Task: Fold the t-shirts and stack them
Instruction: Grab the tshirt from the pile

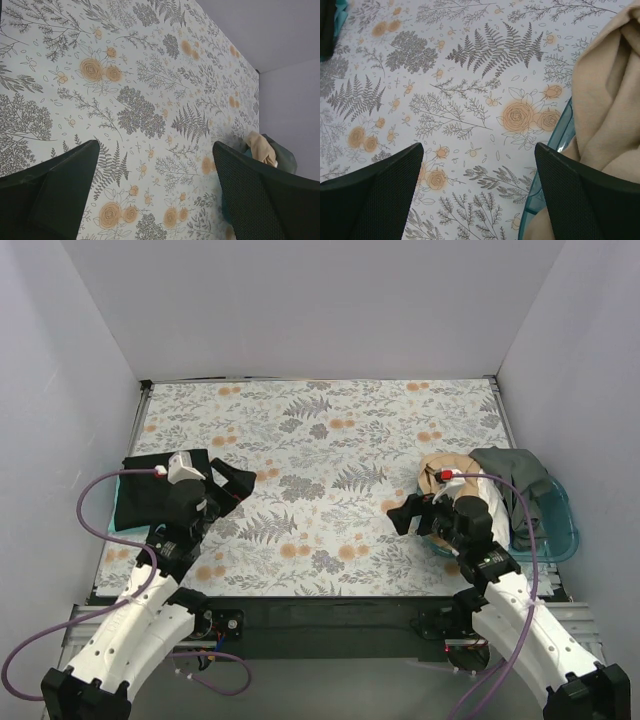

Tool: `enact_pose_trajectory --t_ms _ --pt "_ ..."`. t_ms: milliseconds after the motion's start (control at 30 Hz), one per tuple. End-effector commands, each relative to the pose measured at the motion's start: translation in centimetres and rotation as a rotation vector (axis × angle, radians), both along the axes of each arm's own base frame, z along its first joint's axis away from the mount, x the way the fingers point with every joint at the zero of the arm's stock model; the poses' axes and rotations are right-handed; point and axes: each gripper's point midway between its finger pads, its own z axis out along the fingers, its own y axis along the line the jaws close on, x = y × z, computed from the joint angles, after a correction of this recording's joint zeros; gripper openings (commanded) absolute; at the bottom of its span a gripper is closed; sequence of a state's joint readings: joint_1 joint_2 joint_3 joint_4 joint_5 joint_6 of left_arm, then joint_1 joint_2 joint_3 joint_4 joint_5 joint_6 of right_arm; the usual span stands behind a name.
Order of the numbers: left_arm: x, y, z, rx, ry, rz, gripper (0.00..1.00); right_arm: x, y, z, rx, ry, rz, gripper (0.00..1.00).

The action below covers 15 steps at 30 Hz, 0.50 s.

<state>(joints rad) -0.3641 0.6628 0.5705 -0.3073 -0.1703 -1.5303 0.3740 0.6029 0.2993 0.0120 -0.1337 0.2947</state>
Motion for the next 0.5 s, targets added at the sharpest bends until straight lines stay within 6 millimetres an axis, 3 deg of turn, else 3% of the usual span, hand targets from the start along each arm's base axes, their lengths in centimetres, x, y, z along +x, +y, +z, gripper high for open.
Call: enact_pose_trajectory --t_ms 0,100,167,333,367,433,467 --pt "-0.4 -0.4 0.5 -0.023 0.033 -0.014 0.96 0.6 0.4 4.1 0.084 -0.064 -0.015 0.98" --pt "-0.7 -1.3 0.2 -0.03 0.057 -0.064 0.96 0.6 0.2 5.8 0.12 -0.088 -0.046 0.98" --pt "-0.7 -1.5 -0.1 -0.027 0.072 -0.075 0.96 1.2 -1.2 6.6 0.086 -0.077 -0.129 0.98" --pt "-0.6 -1.8 -1.5 -0.016 0.116 -0.088 0.97 3.5 -6.8 6.5 -0.103 0.034 -0.446 0.98" --pt "-0.6 -1.8 -1.7 -0.018 0.124 -0.081 0.97 4.3 -7.8 8.1 -0.12 0.015 -0.507 0.98" --pt "-0.7 -1.9 -2.2 -0.028 0.143 -0.082 0.97 5.5 -9.5 7.6 -0.184 0.064 -0.573 0.98" --pt "-0.7 -2.1 -2.4 -0.029 0.15 -0.089 0.97 6.1 -10.3 8.9 -0.19 0.06 -0.608 0.98"
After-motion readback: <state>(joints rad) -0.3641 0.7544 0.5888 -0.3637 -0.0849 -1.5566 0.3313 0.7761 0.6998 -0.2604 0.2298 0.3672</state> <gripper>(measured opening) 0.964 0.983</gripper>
